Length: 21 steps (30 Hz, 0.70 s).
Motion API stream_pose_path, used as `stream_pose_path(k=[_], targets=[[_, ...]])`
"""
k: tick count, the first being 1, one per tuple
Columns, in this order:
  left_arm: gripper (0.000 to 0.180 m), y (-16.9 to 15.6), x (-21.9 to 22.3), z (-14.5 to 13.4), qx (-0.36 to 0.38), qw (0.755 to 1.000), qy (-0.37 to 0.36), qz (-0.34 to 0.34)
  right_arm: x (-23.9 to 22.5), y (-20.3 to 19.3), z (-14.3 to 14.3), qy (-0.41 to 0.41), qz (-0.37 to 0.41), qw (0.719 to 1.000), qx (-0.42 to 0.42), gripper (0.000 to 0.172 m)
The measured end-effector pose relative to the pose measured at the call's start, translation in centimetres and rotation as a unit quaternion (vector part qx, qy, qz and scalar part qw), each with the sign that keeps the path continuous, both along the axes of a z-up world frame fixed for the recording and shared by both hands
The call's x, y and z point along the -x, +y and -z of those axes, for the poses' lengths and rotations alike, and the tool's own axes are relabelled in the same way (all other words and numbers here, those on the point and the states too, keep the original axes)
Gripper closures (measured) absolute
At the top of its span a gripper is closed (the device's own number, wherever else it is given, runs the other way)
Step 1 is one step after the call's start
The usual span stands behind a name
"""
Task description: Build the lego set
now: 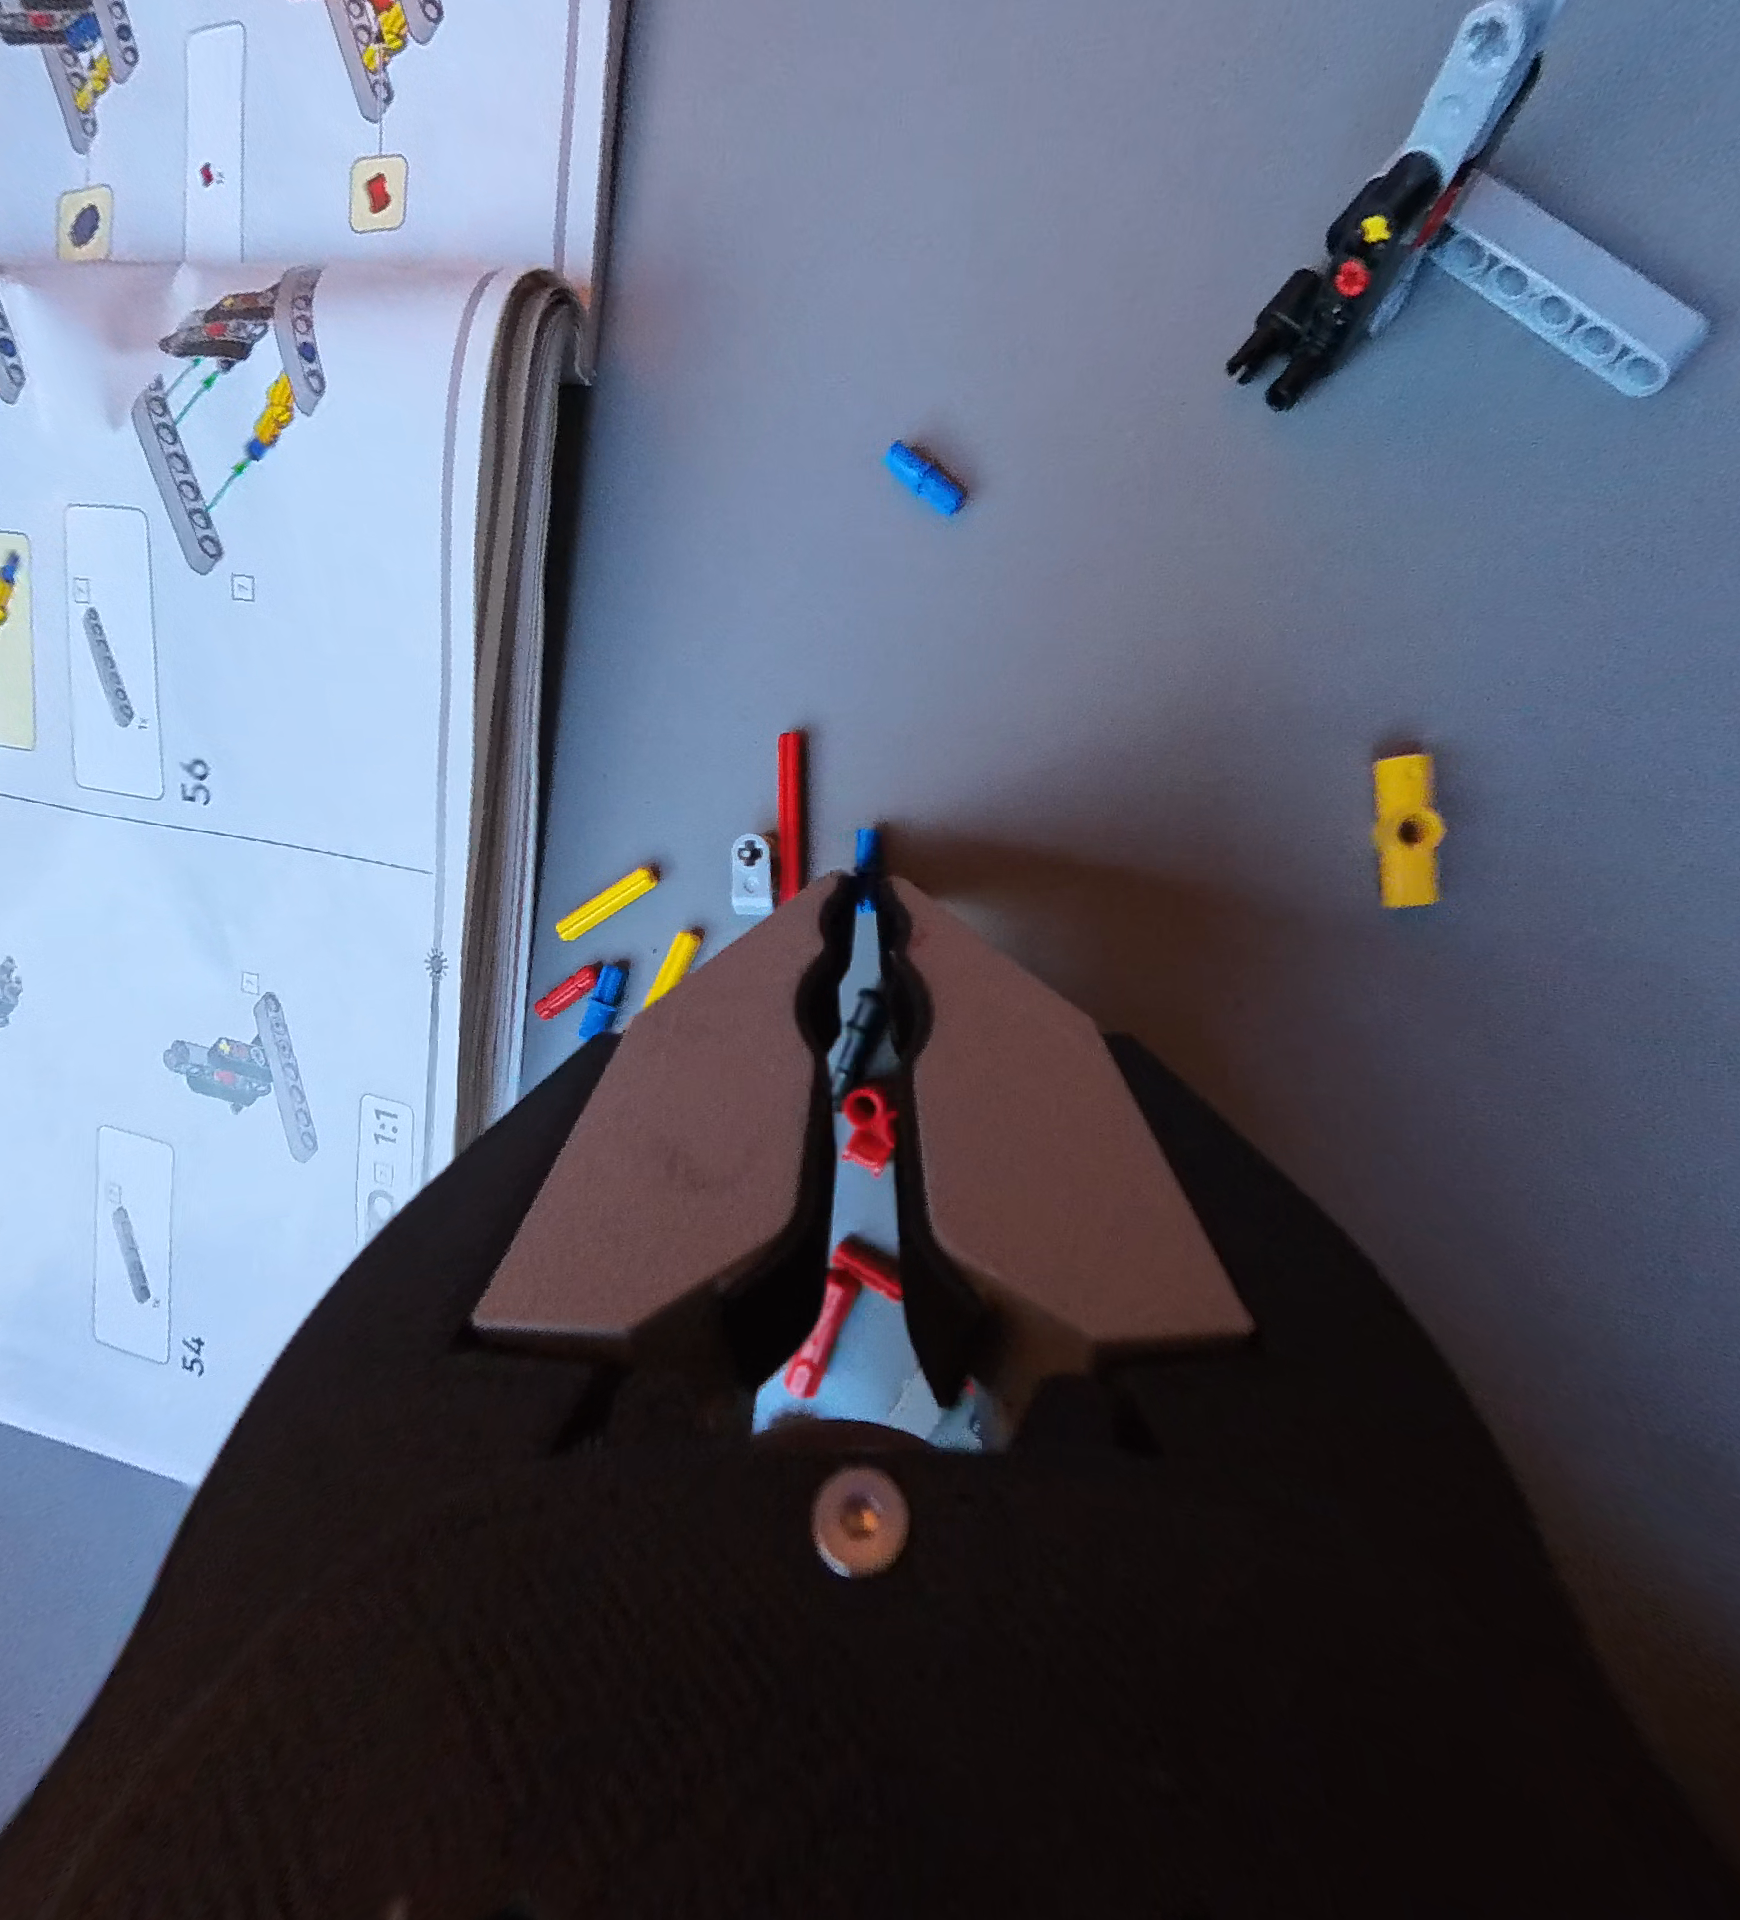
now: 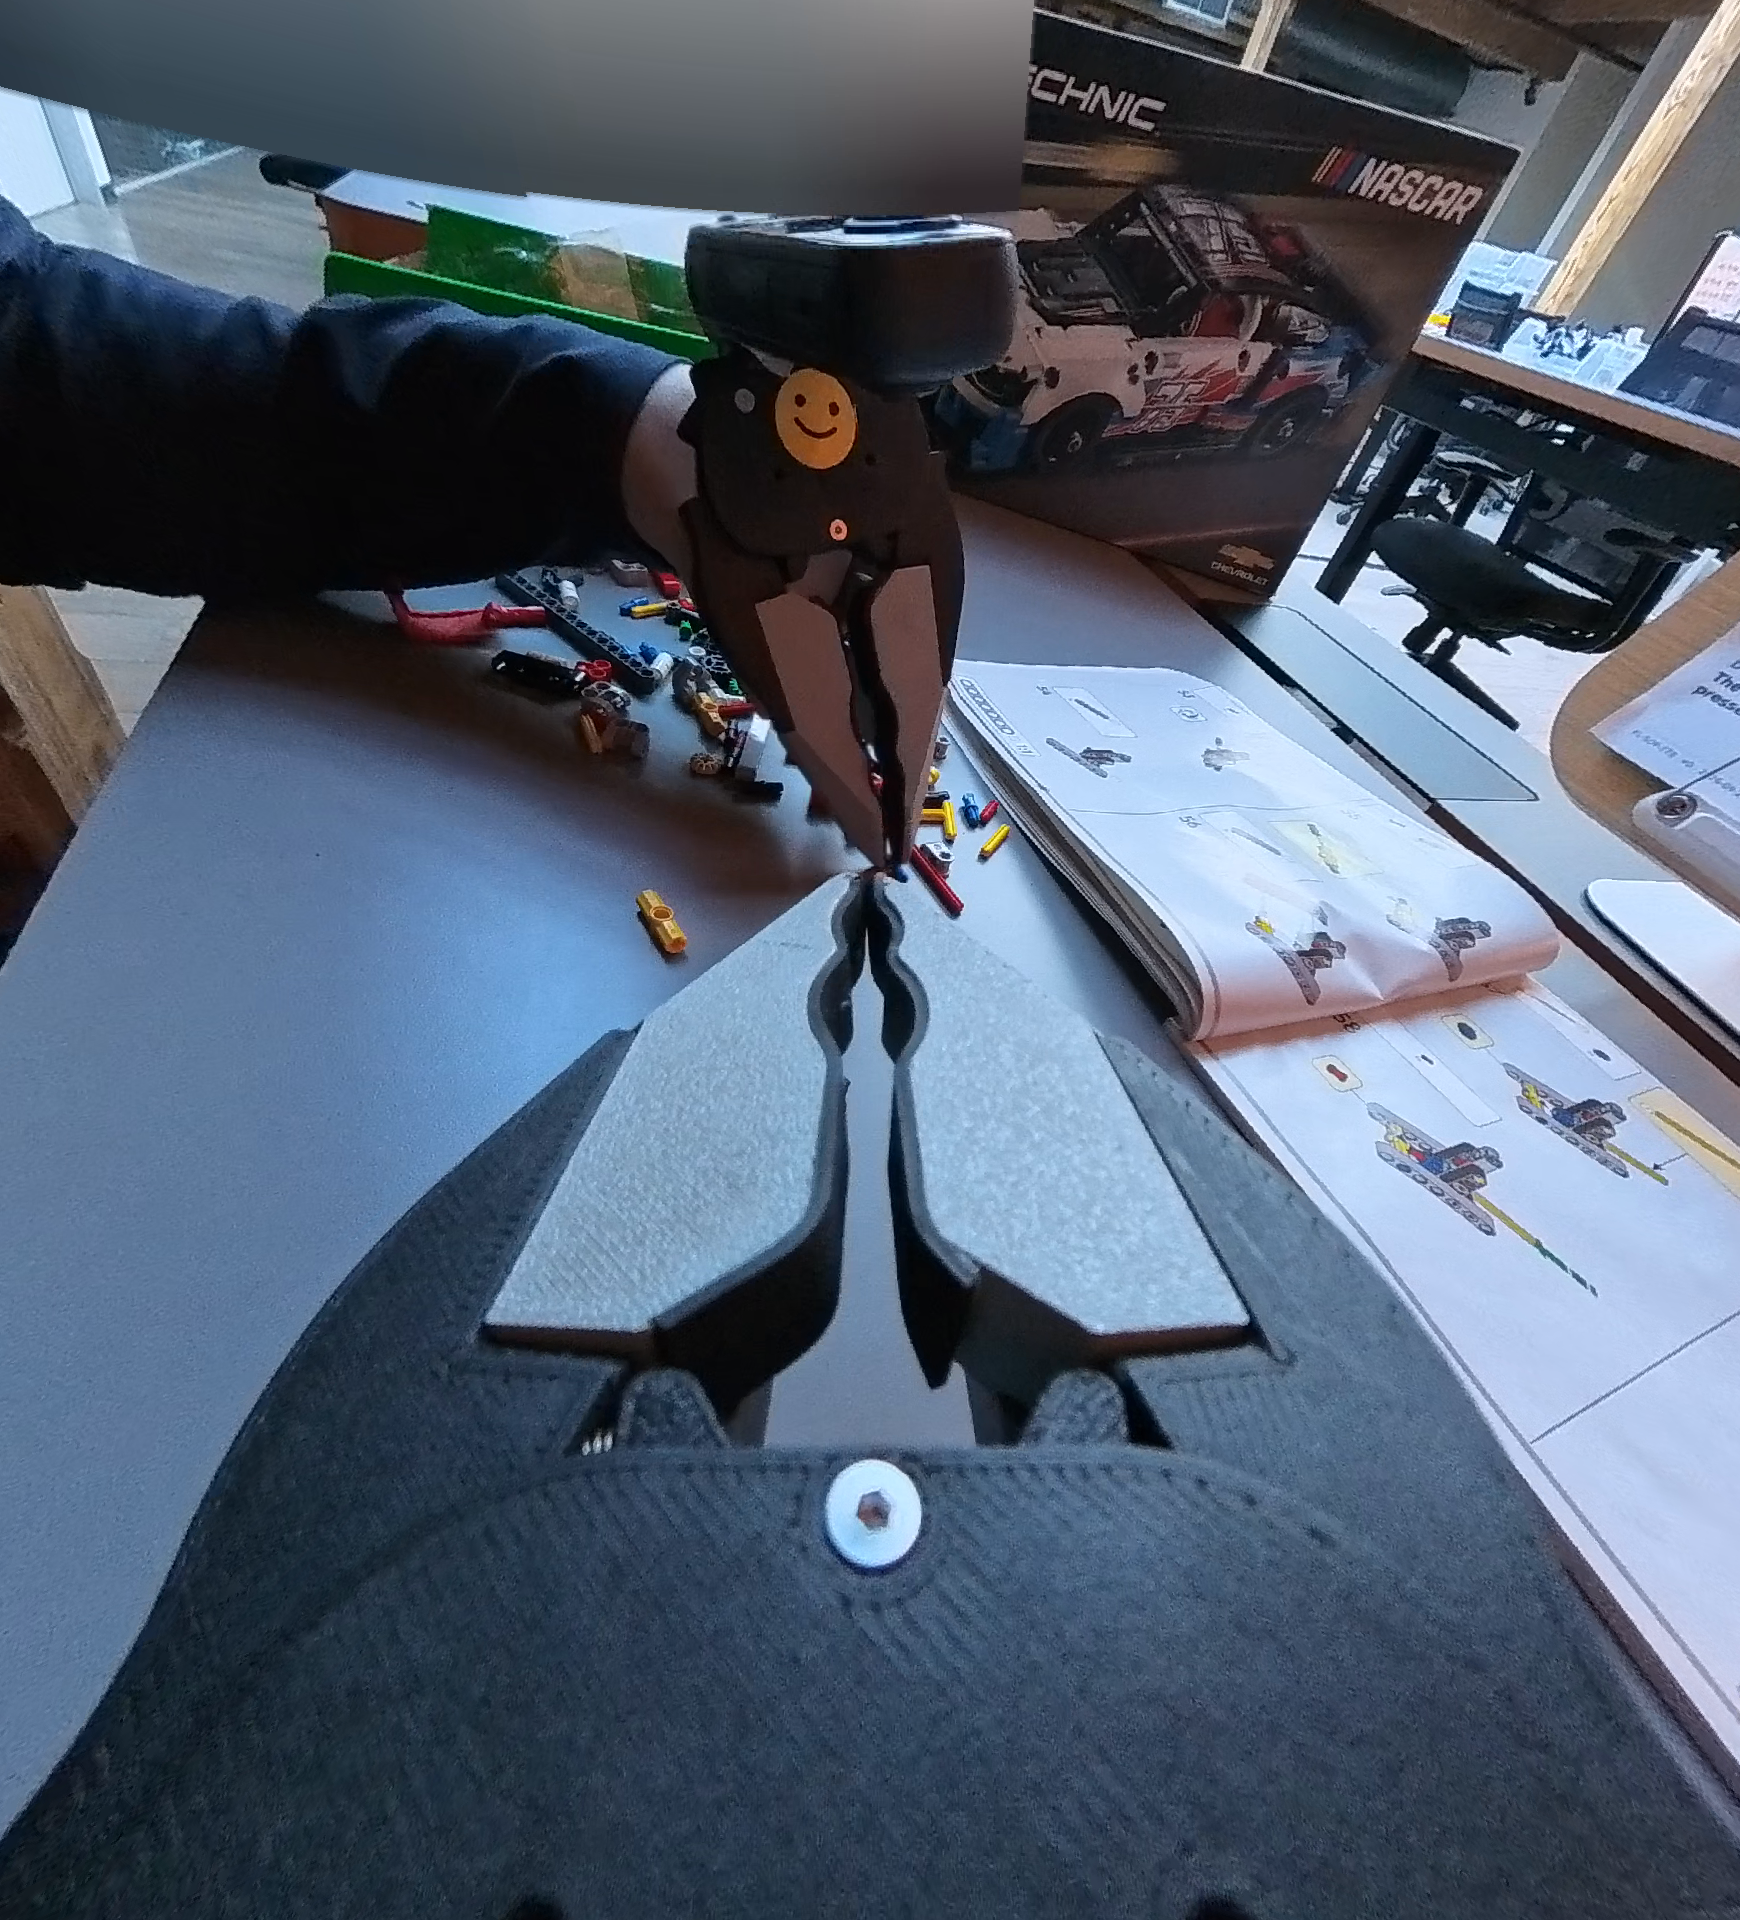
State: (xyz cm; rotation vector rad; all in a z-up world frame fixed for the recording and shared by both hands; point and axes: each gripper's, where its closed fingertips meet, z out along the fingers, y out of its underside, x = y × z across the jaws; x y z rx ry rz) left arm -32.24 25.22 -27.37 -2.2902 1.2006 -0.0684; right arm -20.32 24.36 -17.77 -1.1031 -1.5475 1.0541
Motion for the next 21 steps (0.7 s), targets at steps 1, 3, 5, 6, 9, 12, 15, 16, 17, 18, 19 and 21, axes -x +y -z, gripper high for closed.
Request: stream_pose_path(k=[1, 3, 5, 6, 9, 12, 15, 16, 17, 18, 19, 21], targets=[[0.179, -0.3, -0.4, 0.0, 0.006, 1.0, -0.002, 0.004, 0.0, 0.0, 0.0, 0.0, 0.0, 1.0, -0.001, 0.172], [0.179, -0.8, -1.2, 0.0, 0.01, 1.0, -0.001, 0.011, 0.0, -0.1, 0.0, -0.001, -0.002, 1.0, -0.002, 0.172], [0.179, -1.4, -2.5, 0.0, 0.012, 1.0, -0.001, 0.02, 0.0, -0.3, -0.1, 0.0, -0.003, 1.0, -0.005, 0.172], [0.179, -1.7, -3.2, 0.0, 0.015, 1.0, -0.005, 0.024, 0.0, -0.3, -0.1, 0.0, -0.003, 1.0, -0.007, 0.172], [0.179, -2.4, -5.5, 0.1, 0.022, 0.999, -0.015, 0.031, 0.0, -0.5, -0.2, 0.0, -0.005, 1.0, -0.013, 0.172], [0.177, -2.5, -6.4, 0.0, 0.02, 0.999, -0.012, 0.031, 0.0, -0.3, 0.1, -0.009, 0.0, 1.0, -0.018, 0.172], [0.173, -2.5, -5.9, -0.6, 0.016, 1.0, -0.017, 0.015, 0.0, -0.3, 0.8, -0.032, -0.004, 0.999, -0.006, 0.172], [0.173, -2.6, -5.8, -1.0, 0.013, 1.0, -0.023, 0.01, 0.0, -0.4, 1.1, -0.043, -0.008, 0.999, 0.002, 0.171], [0.173, -2.8, -5.6, -1.5, 0.01, 1.0, -0.029, 0.005, 0.1, -0.5, 1.5, -0.056, -0.013, 0.998, 0.011, 0.164], [0.173, -3.0, -5.5, -2.0, 0.006, 0.999, -0.034, 0.002, 0.1, -0.6, 1.9, -0.07, -0.018, 0.997, 0.018, 0.162], [0.173, -3.3, -5.3, -2.4, 0.003, 0.999, -0.038, -0.002, 0.2, -0.7, 2.2, -0.078, -0.018, 0.997, 0.022, 0.161], [0.173, -4.3, -5.4, -3.0, 0.005, 0.998, -0.055, -0.007, 0.3, -0.7, 3.0, -0.099, -0.015, 0.994, 0.033, 0.156]])
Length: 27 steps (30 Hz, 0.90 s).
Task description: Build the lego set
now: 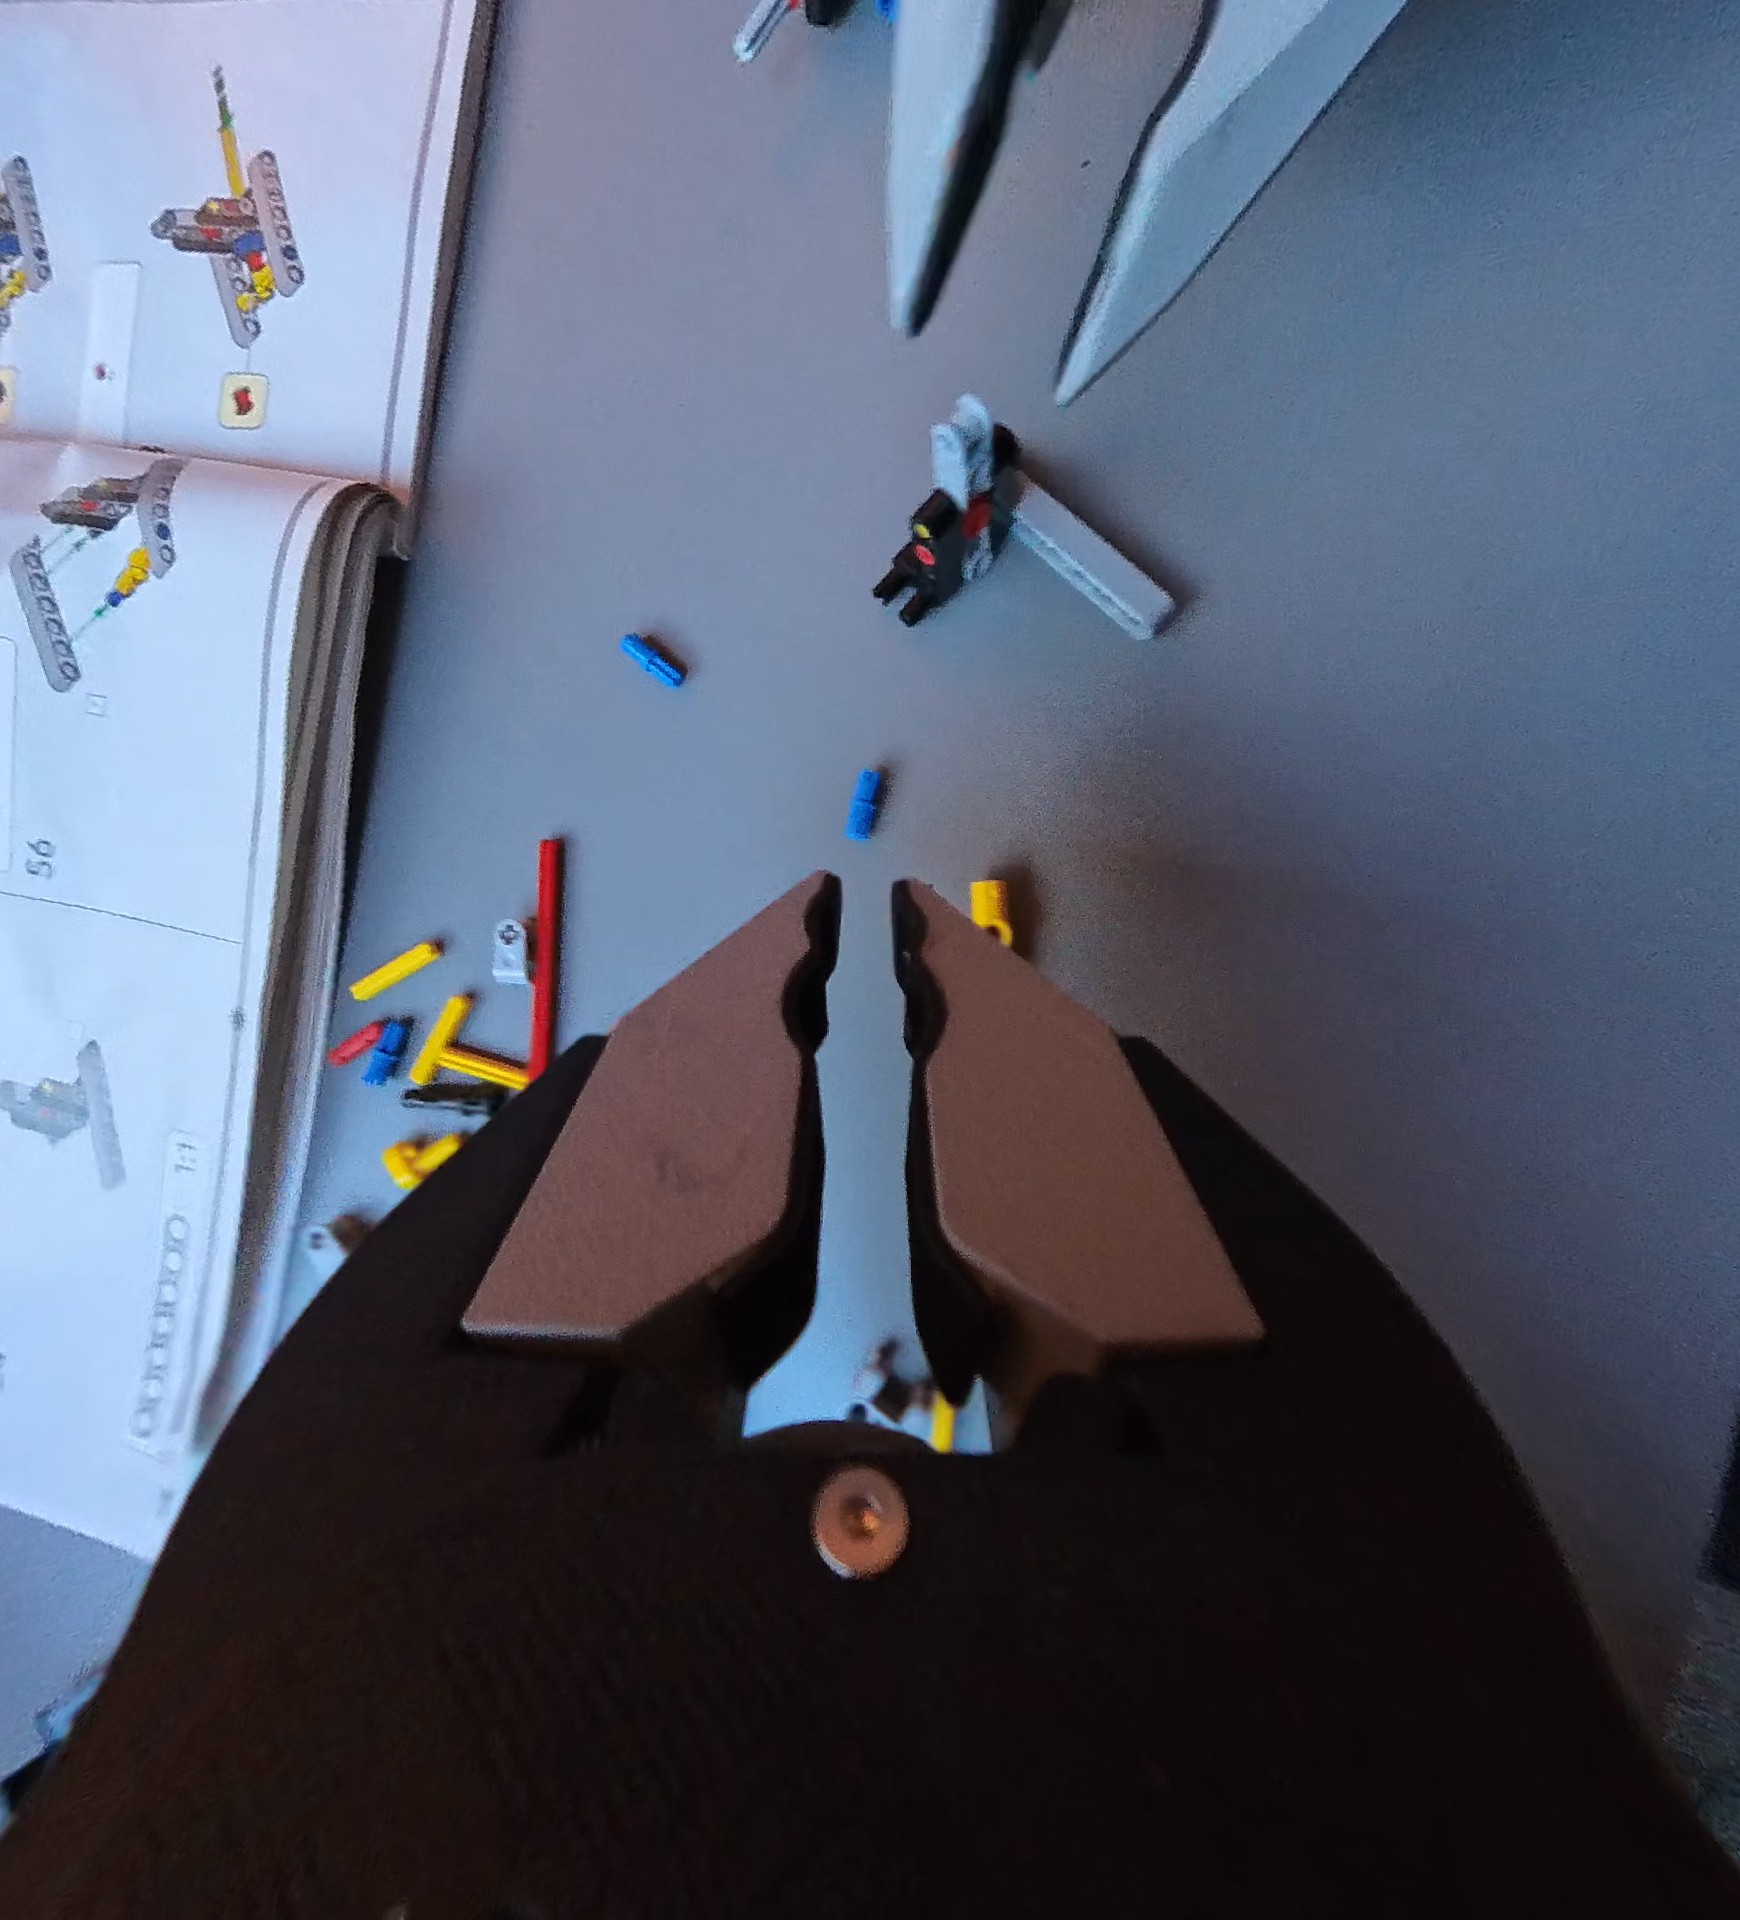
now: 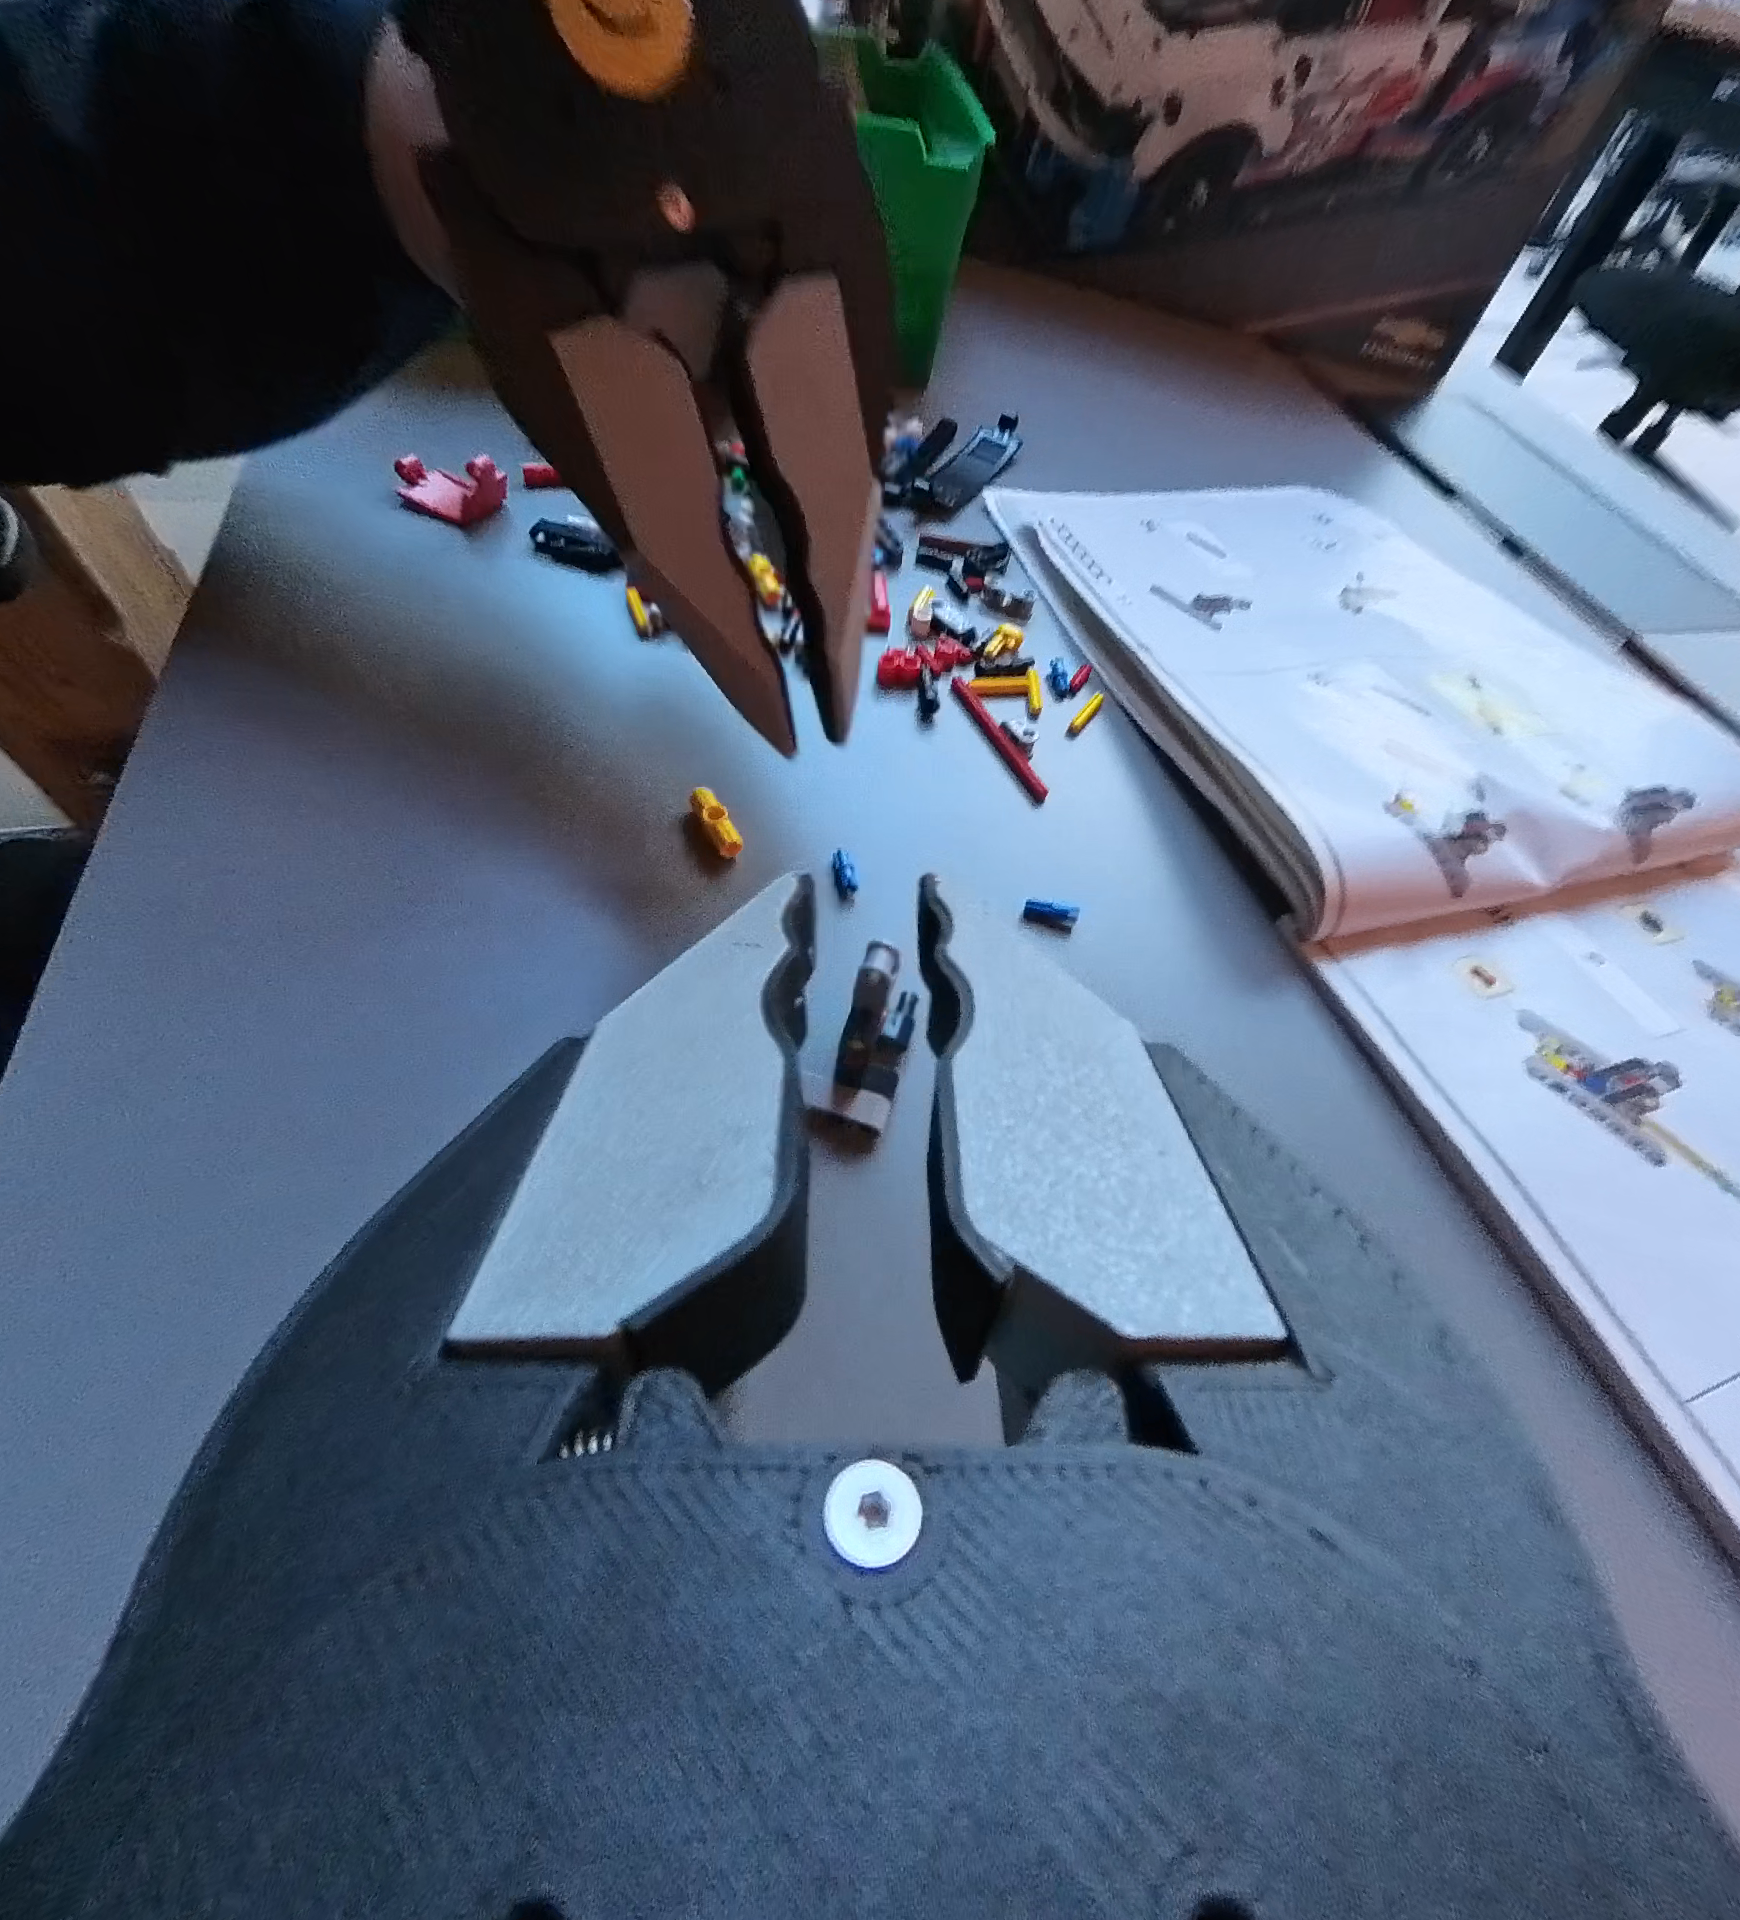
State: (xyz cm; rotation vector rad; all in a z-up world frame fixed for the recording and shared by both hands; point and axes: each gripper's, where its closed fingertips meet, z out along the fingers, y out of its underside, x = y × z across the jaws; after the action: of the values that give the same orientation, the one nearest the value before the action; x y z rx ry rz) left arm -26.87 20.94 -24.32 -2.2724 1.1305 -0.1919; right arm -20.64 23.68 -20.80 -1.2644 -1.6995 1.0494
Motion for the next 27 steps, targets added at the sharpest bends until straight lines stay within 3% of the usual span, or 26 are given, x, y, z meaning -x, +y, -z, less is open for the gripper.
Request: stream_pose_path(k=[4, 8, 12, 19, 24, 27], targets=[[0.168, -1.8, -1.0, 1.4, 0.023, 1.0, -0.007, -0.004, 0.3, 0.6, 2.8, -0.076, 0.025, 0.996, 0.023, 0.146], [0.173, -2.3, -1.4, 2.8, 0.038, 0.999, 0.024, 0.006, 0.1, 0.8, 4.8, -0.128, 0.032, 0.991, 0.012, 0.156], [0.175, -1.9, -2.3, 2.9, 0.031, 0.999, 0.011, 0.015, -0.2, 0.8, 4.9, -0.13, 0.023, 0.991, -0.015, 0.168], [0.175, -0.7, -4.8, 3.0, -0.02, 0.999, -0.019, 0.042, -1.1, 0.6, 4.9, -0.135, -0.019, 0.99, -0.03, 0.167], [0.175, -0.2, -6.8, 3.0, -0.059, 0.994, -0.083, 0.039, -1.4, 0.7, 4.9, -0.132, -0.03, 0.99, -0.03, 0.167], [0.175, -0.3, -6.7, 2.9, -0.074, 0.994, -0.071, 0.044, -1.5, 0.8, 4.9, -0.13, -0.032, 0.991, -0.029, 0.167]])
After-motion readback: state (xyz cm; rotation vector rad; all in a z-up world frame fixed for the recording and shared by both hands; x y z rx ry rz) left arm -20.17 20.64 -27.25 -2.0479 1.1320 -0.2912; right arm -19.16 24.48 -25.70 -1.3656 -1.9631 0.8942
